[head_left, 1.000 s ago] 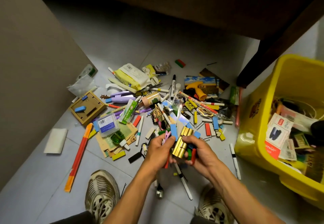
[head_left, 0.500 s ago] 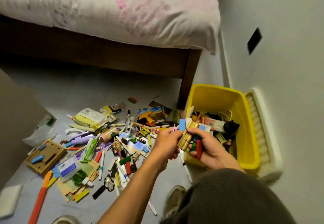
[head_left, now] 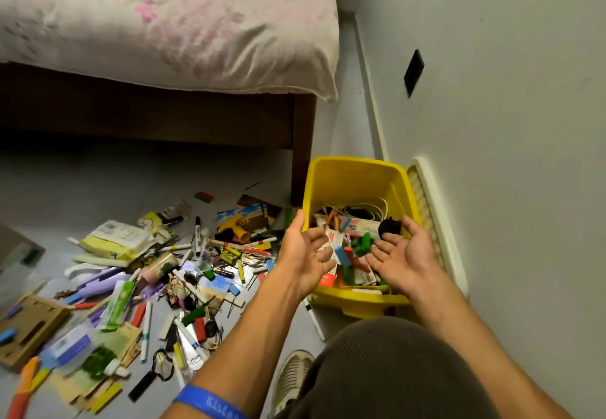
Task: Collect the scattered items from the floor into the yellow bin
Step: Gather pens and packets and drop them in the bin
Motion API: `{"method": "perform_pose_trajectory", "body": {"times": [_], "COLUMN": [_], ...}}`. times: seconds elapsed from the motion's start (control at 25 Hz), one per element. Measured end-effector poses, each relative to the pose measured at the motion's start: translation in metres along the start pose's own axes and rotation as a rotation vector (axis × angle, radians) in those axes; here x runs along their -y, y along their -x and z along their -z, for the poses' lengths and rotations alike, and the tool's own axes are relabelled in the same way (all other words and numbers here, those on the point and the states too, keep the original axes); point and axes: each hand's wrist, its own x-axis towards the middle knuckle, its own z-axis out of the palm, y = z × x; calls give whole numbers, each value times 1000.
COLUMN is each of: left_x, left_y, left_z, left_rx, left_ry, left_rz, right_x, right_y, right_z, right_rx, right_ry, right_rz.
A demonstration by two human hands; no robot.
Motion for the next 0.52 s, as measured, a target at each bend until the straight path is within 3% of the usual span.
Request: {"method": "perform_pose_trajectory", "body": {"times": [0.12,0.36,0.52], "left_x": [-7,-15,15], "left_y": [9,28,16], "left_z": [18,112,161], "left_rx": [-10,-272,-409], "left_ry": [44,-7,-116], "left_rz": [-90,-225,-147], "right_x": [-14,-92,-170], "right_y": [0,-5,-29], "right_z": [-9,-32,-19], "right_rx": [48,174,30], "right_ry": [11,301,857], "right_rz": [2,-128,-72]}}
